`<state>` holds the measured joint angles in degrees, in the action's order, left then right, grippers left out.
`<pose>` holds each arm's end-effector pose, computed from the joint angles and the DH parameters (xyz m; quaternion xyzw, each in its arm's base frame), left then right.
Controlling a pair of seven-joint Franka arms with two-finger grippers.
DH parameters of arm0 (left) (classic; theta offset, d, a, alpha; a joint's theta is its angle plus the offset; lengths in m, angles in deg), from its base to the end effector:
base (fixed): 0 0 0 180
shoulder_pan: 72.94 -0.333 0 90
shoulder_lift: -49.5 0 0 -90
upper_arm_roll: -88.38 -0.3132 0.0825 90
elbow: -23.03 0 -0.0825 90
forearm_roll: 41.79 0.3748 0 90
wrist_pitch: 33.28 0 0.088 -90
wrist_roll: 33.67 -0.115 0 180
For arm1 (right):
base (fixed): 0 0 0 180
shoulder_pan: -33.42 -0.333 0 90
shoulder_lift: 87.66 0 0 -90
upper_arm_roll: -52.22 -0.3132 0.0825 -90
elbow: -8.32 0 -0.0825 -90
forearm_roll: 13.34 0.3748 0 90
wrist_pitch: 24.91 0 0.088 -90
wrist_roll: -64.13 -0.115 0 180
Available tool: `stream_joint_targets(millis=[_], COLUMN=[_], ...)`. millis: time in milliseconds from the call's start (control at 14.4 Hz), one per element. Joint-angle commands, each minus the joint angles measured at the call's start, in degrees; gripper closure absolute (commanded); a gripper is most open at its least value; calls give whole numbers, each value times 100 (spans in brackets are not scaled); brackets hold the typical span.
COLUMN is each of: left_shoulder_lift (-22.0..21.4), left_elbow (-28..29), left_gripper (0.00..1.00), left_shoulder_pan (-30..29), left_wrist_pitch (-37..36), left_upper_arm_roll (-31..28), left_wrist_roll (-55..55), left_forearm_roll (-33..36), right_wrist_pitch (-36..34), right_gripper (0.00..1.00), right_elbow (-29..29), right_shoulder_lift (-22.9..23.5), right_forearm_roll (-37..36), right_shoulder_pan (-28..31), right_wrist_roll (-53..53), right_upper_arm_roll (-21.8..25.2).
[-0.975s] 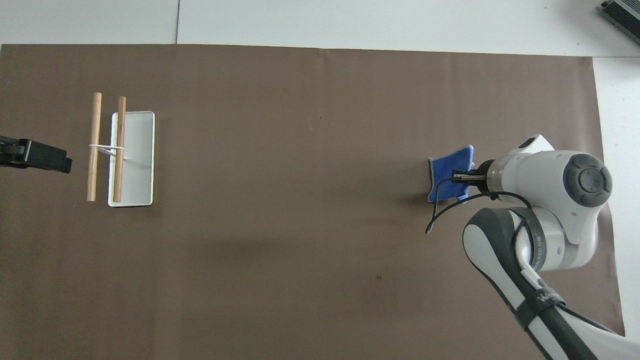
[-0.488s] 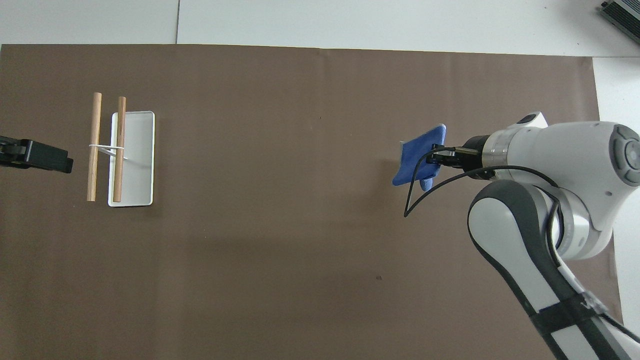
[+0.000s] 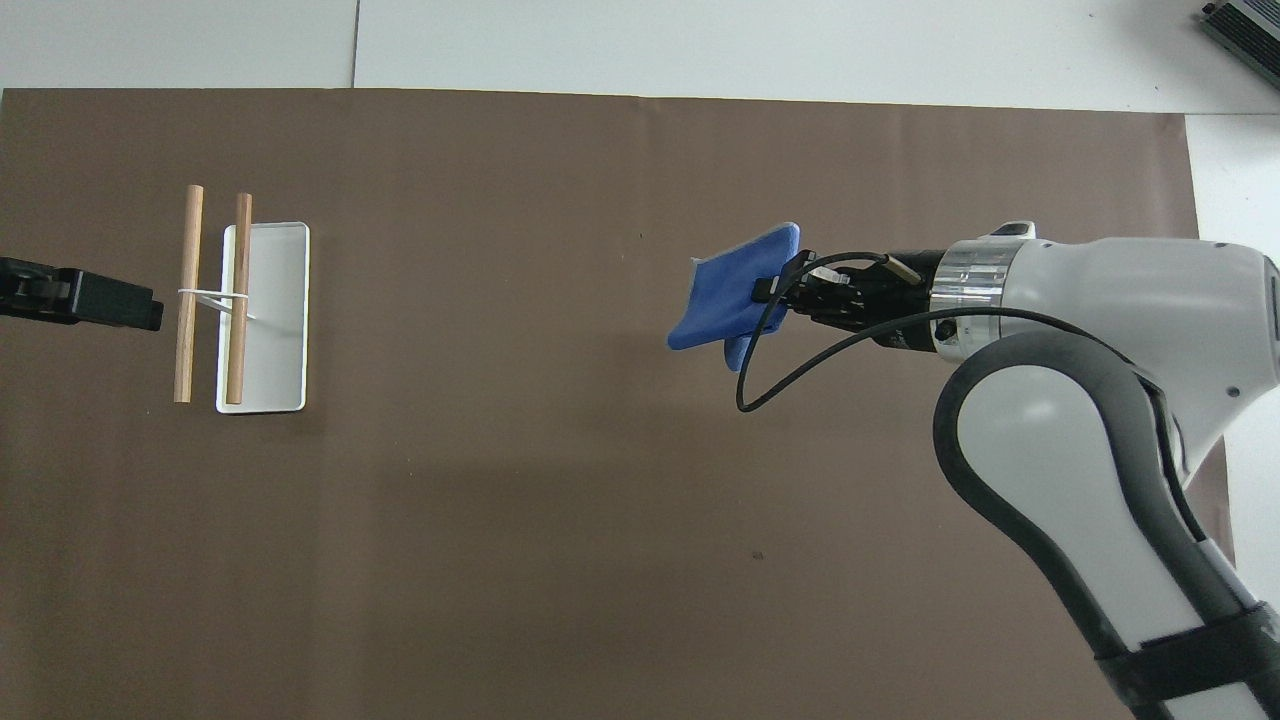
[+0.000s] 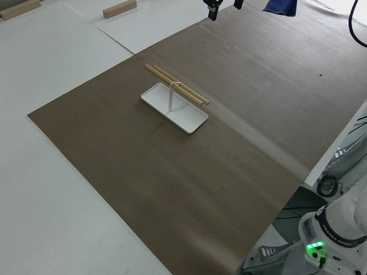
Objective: Right arm passes towel to left arm to hang
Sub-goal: 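Carry the towel toward the center while the left gripper reaches it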
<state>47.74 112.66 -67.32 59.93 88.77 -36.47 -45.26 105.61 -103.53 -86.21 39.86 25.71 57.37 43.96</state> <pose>0.5389 -0.0635 0.6388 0.9955 -0.0764 0.0457 0.0315 0.5609 0.1850 0.4991 -0.8995 0.1652 -0.0557 0.4006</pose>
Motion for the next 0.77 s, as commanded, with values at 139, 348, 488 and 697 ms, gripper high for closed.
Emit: stream_joint_targets(millis=[139, 348, 488, 697], left_shoulder_lift=[-439, -606, -676, -676], left_elbow=[959, 1442, 1636, 1768], left_gripper=[0, 0, 0, 0], left_shoulder_pan=[510, 896, 1247, 1740], left_wrist_pitch=[926, 1602, 2041, 2805], left_upper_arm_roll=[-22, -22, -22, -13], left_wrist_roll=[1743, 3597, 4801, 6602], left_forearm_roll=[-715, -1225, -1384, -1682], right_wrist_pitch=[324, 719, 843, 1019], right_gripper=[100, 100, 100, 100], right_elbow=[59, 58, 67, 67], right_shoulder_lift=[30, 153, 206, 285], right_forearm_roll=[2067, 2984, 3336, 3575], right_shoulder_pan=[33, -266, -415, -556], right_wrist_roll=[52, 236, 263, 499], right_upper_arm_roll=[-324, -325, -325, -325])
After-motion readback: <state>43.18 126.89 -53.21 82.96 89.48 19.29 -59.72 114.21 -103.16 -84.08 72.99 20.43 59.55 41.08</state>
